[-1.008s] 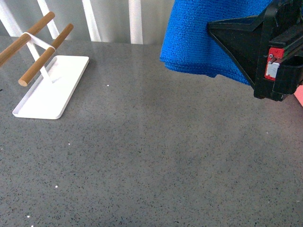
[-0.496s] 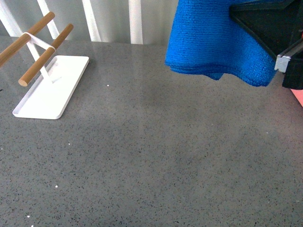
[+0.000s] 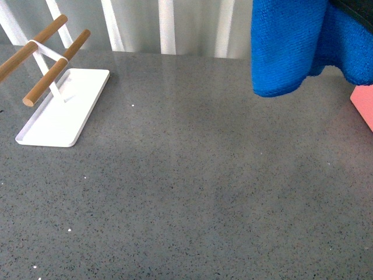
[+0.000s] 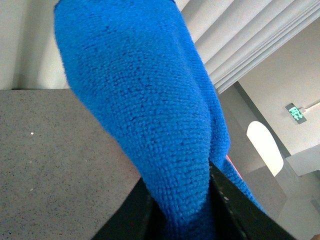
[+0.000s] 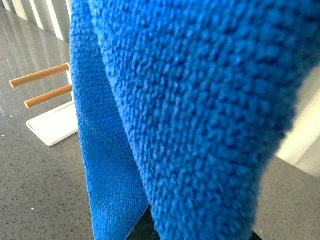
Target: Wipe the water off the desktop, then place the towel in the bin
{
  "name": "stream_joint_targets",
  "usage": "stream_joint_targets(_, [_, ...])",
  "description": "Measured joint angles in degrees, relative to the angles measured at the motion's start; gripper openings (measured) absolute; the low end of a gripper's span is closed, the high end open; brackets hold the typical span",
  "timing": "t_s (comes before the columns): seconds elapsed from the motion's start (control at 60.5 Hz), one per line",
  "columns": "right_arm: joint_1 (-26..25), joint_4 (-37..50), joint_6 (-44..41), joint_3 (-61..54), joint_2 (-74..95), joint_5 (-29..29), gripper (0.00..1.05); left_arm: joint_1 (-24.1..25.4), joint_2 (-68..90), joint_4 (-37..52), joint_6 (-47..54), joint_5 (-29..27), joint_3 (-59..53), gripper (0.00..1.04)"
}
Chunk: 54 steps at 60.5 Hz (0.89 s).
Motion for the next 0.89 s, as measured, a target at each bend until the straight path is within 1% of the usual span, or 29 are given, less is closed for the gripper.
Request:
stream_joint_targets(0.132, [-2.05, -1.09, 0.07, 0.17, -0.85, -0.48, 0.03, 2.43, -0.11, -0.13, -0.28, 0.61, -0.02, 0.47])
stream_joint_targets(0.165, [-2.43, -1.29, 0.13, 0.31, -0.96, -0.63, 0.03, 3.02, -0.11, -0.24, -0.31, 0.63, -0.04, 0.51])
stream_joint_targets(0.182, [-2.82, -1.44, 0.24, 0.44, -1.03, -0.81, 0.03, 3.8, -0.11, -0.31, -0.52, 0.72, -0.09, 0.55])
stream_joint_targets(0.215, [-3.17, -1.57, 0.35, 0.61, -1.09, -0.94, 0.03, 4.33, -0.11, -0.35, -0.63, 0.72, -0.13, 0.58])
stream_joint_targets(0.281, [-4.46, -1.88, 1.57, 1.14, -1.38, -1.81, 0.03, 6.69, -0.11, -0.77, -0.83, 0.72, -0.46, 0.69])
stream_joint_targets(0.38, [-6.19, -2.12, 3.32, 1.92, -1.62, -2.45, 0.03, 11.96, -0.9, -1.03, -0.11, 2.82, -3.26, 0.85])
stream_joint_targets(0.413, [-7.02, -2.34, 3.98, 2.05, -1.68, -2.58, 0.03, 15.41, -1.18, -1.51, 0.79, 4.33, -4.81, 0.93])
stream_joint_targets(0.463, [-8.07, -2.6, 4.81, 2.05, -1.73, -2.64, 0.03, 19.17, -1.29, -1.81, 2.51, 5.2, -6.21, 1.0])
stream_joint_targets(0.529, [-9.35, -2.64, 6.05, 2.05, -1.77, -2.86, 0.03, 24.2, -1.33, -2.14, 5.2, 5.7, -8.09, 0.97])
stream_joint_targets(0.578, [-10.8, -2.67, 7.39, 2.05, -1.75, -3.21, 0.03, 29.03, -1.53, -2.29, 8.31, 7.19, -10.38, 0.98])
stream_joint_targets(0.595, [-11.04, -2.71, 7.52, 2.05, -1.75, -3.32, 0.03, 29.81, -1.62, -2.29, 8.85, 7.58, -10.82, 0.98])
stream_joint_targets(0.694, [-13.79, -3.69, 8.55, 1.86, -1.09, -3.48, 0.03, 37.48, -5.57, -3.3, 17.44, 13.92, -18.99, 0.98])
stream_joint_targets(0.727, [-14.29, -3.93, 8.61, 1.73, -0.7, -3.41, 0.03, 38.97, -7.43, -4.26, 19.98, 15.61, -21.46, 0.98])
stream_joint_targets(0.793, [-15.34, -5.11, 8.5, 1.01, 0.33, -3.48, 0.03, 43.21, -13.79, -7.06, 27.45, 21.53, -29.11, 0.98])
stream_joint_targets(0.859, [-15.78, -5.11, 8.55, 0.59, 0.87, -3.41, 0.03, 46.12, -18.12, -8.7, 30.84, 24.48, -33.83, 0.98])
stream_joint_targets(0.892, [-15.96, -5.11, 8.55, 0.52, 1.16, -3.3, 0.03, 48.48, -21.46, -10.78, 33.62, 26.88, -37.07, 0.98])
